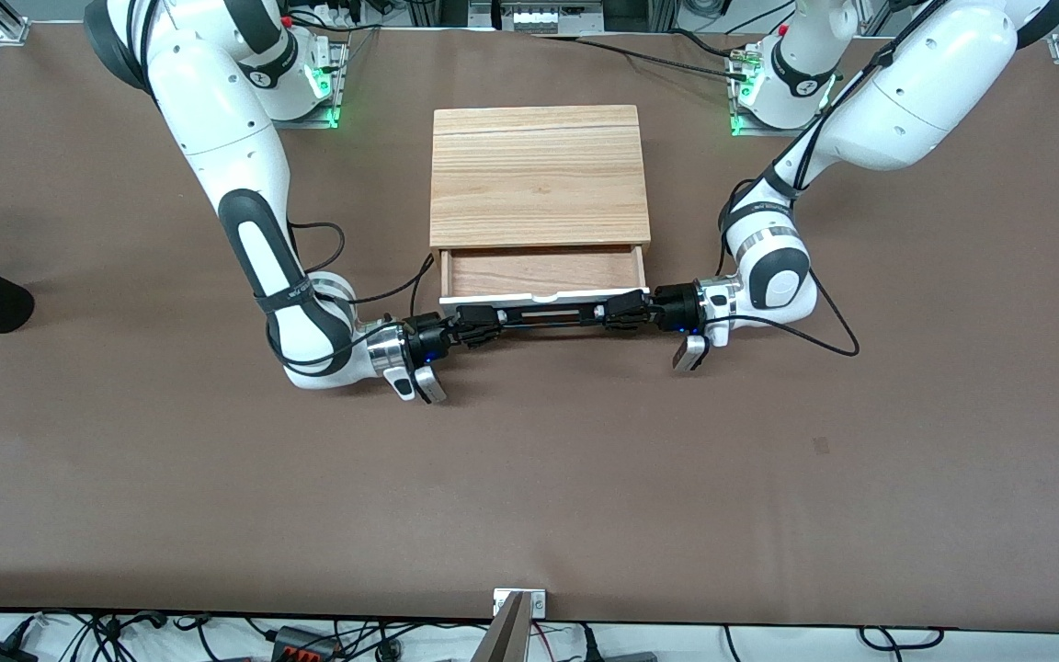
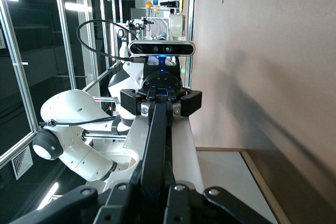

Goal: Pull top drawer with both arms simultaneously
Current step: 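Pull the handle outward with both grippers, sliding the drawer open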

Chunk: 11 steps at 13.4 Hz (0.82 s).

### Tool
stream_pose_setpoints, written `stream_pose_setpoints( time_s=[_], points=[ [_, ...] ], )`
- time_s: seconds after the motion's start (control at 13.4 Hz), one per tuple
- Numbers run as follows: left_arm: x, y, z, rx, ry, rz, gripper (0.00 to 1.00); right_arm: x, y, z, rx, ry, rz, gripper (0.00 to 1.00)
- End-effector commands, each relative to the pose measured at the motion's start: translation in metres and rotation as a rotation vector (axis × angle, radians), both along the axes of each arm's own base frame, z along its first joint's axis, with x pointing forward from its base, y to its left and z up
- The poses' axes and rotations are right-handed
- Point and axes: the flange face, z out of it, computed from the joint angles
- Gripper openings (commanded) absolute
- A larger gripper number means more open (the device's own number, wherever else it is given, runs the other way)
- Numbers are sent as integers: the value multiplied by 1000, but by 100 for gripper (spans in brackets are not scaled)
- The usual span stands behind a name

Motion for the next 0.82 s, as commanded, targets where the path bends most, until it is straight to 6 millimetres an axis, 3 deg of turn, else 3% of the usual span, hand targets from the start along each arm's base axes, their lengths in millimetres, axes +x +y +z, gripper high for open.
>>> stream_pose_setpoints(
  time_s=[0.0, 0.22, 0.3, 0.37, 0.45, 0.52, 0.6, 0.67, 0.74],
  points=[
    [23, 21, -5, 45, -29, 47, 11, 23, -12, -6, -17, 6, -35, 0],
    [29, 22, -6, 43, -36, 52, 13, 22, -12, -16, -31, 10, -42, 0],
    [29, 22, -7, 42, -34, 53, 19, 23, -13, -14, -30, 11, -43, 9],
    [27, 21, -10, 40, -28, 50, 27, 23, -12, -13, -27, 15, -43, 48],
    [27, 21, -10, 39, -25, 50, 30, 24, -13, -11, -31, 38, -45, 70],
    [27, 21, -10, 38, -18, 52, 33, 24, -12, -9, -31, 47, -44, 100],
    [27, 21, -10, 37, -13, 52, 39, 24, -11, -8, -31, 46, -47, 100],
    [27, 20, -9, 35, -10, 53, 53, 24, -11, -8, -30, 47, -46, 100],
    [28, 21, -9, 36, -6, 53, 56, 24, -11, -8, -28, 47, -44, 100]
  ],
)
